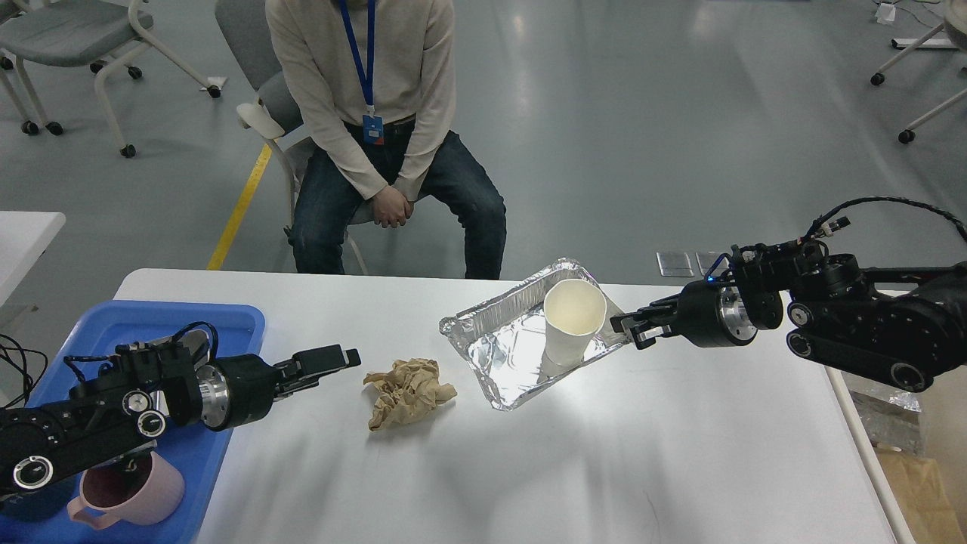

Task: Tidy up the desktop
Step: 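Lower the left gripper to the crumpled beige paper and grasp it, then lift the crumpled paper and place it into the foil tray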

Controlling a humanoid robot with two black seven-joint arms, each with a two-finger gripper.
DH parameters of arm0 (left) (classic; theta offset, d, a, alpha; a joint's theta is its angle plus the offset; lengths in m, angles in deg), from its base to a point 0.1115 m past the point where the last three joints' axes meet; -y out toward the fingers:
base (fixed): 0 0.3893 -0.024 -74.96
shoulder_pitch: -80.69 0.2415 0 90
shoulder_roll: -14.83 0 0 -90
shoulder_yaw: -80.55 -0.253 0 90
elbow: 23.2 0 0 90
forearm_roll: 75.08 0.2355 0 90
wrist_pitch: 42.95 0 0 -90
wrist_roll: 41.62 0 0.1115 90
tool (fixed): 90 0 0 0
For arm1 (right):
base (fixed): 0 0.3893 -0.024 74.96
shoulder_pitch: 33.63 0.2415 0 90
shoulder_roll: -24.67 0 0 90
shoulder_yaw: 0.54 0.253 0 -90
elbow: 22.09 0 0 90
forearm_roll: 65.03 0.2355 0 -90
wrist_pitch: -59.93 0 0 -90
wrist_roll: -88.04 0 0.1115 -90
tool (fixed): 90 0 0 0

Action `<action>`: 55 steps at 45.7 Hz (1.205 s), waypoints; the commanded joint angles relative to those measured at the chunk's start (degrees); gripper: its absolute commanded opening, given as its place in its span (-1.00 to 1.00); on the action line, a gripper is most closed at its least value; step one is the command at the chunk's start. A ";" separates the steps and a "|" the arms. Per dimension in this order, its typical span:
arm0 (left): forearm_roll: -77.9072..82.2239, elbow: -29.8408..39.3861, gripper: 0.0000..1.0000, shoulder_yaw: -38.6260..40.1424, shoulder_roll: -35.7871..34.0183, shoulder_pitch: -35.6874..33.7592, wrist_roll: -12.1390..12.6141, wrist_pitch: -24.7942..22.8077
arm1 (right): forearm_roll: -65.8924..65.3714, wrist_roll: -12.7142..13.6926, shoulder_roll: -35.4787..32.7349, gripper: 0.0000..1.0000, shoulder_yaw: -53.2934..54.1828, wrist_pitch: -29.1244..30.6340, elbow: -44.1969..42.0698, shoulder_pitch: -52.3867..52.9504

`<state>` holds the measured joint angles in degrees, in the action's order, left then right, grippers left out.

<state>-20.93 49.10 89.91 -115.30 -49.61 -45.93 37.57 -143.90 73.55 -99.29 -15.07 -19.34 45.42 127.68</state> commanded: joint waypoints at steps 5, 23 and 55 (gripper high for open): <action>-0.10 -4.09 0.90 0.05 4.62 2.07 -0.08 0.08 | 0.03 -0.01 0.03 -1.00 0.03 0.00 -0.01 0.05; -0.10 -14.37 0.90 0.13 13.50 3.30 -0.26 0.43 | 0.03 -0.01 -0.84 -1.00 0.38 0.00 0.08 0.05; 1.13 -20.79 0.02 -2.32 22.47 3.04 -0.88 3.24 | 0.03 -0.01 -0.84 -1.00 0.64 -0.09 0.52 -0.04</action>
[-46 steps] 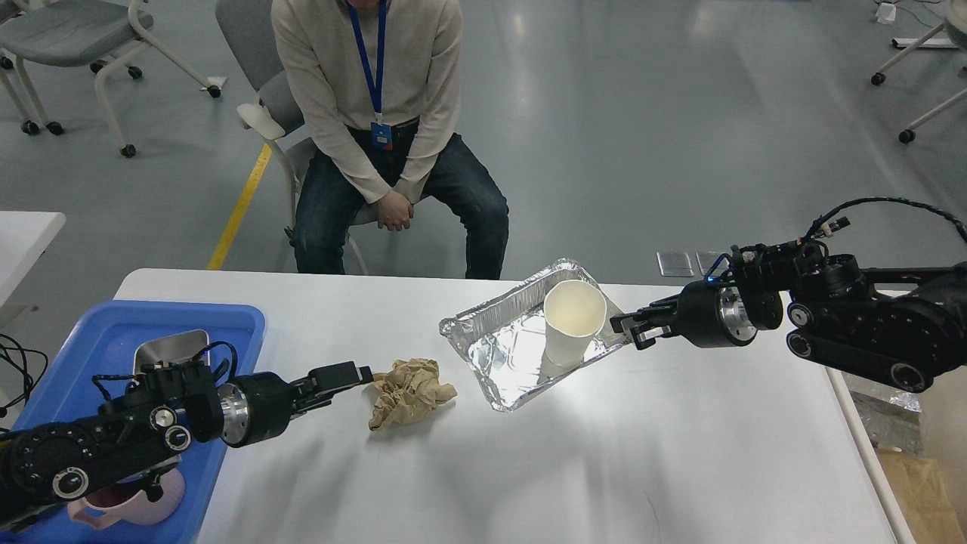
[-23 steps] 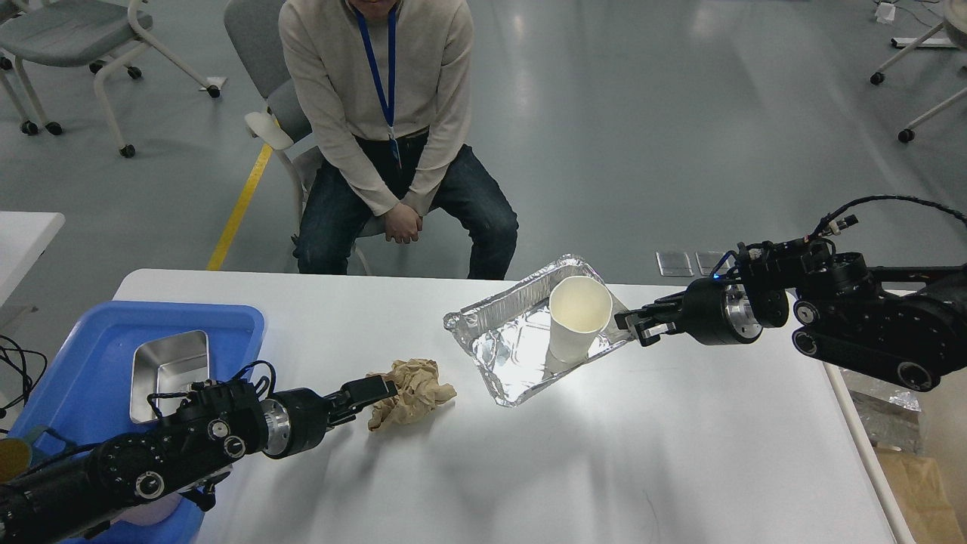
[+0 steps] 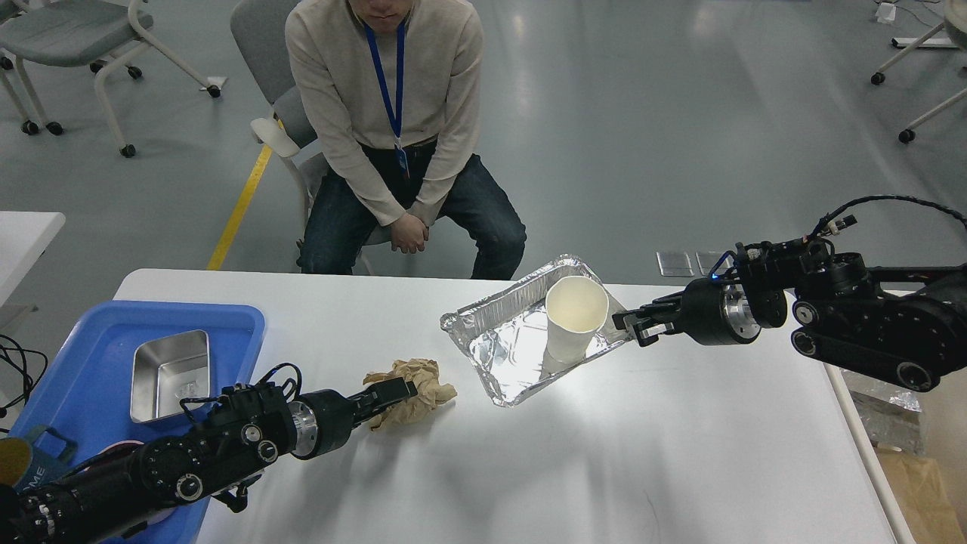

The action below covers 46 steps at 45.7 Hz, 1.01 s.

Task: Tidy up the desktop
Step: 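Lift the crumpled paper and place it into the foil tray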

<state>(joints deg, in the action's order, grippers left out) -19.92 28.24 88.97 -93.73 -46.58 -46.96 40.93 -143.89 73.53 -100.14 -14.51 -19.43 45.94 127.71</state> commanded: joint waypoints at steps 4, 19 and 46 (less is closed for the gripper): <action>-0.05 0.06 -0.36 -4.55 0.90 -0.70 0.15 -0.12 | 0.02 0.00 0.00 -1.00 0.00 0.00 0.00 -0.06; -0.67 0.68 -1.00 -4.73 0.02 -1.32 -3.45 -0.12 | 0.02 0.00 0.09 -1.00 0.08 -0.09 -0.09 -0.06; -0.23 26.07 -1.00 -4.46 -27.38 -4.66 -3.63 -0.03 | 0.02 0.00 0.00 -1.00 -0.09 -0.09 -0.09 -0.24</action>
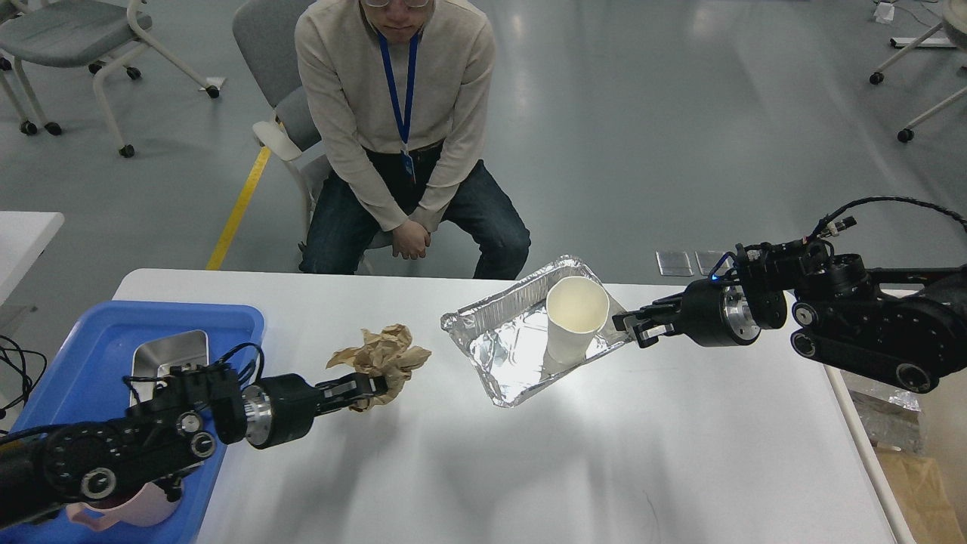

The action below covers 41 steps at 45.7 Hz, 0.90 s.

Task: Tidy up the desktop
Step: 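Lift the crumpled paper and place it into the foil tray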

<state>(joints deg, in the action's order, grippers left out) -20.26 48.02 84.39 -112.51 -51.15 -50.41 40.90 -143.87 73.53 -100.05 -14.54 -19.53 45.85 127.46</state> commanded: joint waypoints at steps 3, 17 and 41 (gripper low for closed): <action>0.20 9.81 -1.00 0.28 -13.88 -0.35 -0.36 -0.09 | 0.00 0.01 -0.09 -1.00 -0.06 0.01 0.00 0.00; 0.12 19.57 -1.00 0.46 -28.83 -7.20 -0.44 -1.58 | 0.00 0.01 0.00 -1.00 -0.24 0.01 0.00 0.09; 0.20 21.95 -1.00 0.29 -24.19 -21.09 0.17 -7.39 | 0.00 0.01 0.09 -1.00 -0.41 0.09 0.00 0.09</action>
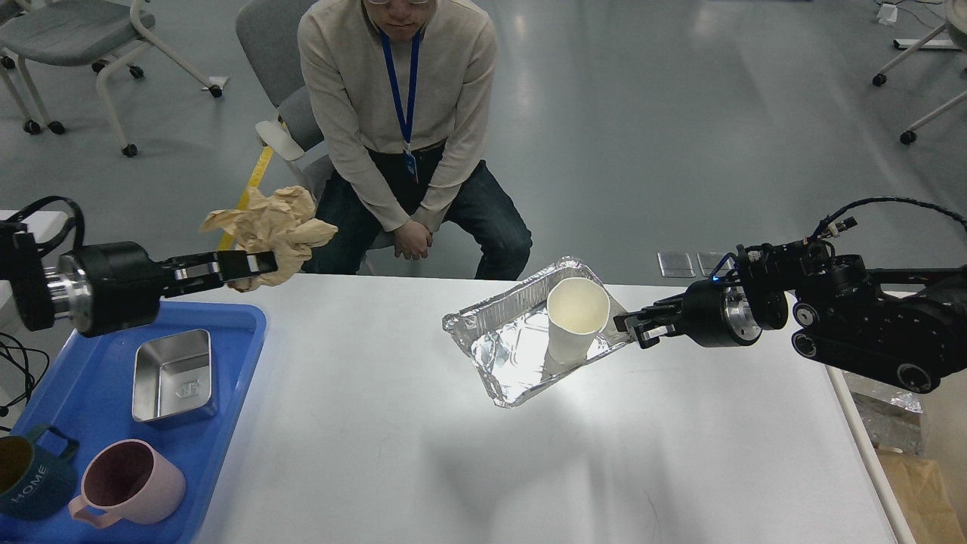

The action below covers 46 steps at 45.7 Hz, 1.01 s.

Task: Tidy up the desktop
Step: 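Lift the crumpled paper and place it into the foil tray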

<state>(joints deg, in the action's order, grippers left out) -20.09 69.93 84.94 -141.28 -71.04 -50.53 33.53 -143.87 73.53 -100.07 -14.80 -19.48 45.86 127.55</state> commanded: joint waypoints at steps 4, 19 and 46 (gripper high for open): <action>0.21 -0.05 -1.00 -0.35 8.98 -1.37 0.30 0.07 | 0.09 0.09 0.11 -1.00 -0.24 0.05 -0.01 0.18; 4.25 -1.89 -1.00 -1.05 22.17 -0.58 0.39 -0.02 | 0.09 0.09 0.02 -1.00 -0.24 0.05 0.08 0.53; 4.60 -10.06 -0.98 -6.15 30.08 0.38 0.30 -0.54 | 0.88 0.00 -0.59 -1.00 0.29 0.14 0.79 0.97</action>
<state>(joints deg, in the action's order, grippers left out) -15.49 61.64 78.82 -113.27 -71.03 -50.23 32.93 -143.01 73.54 -100.40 -14.43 -19.35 46.32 128.46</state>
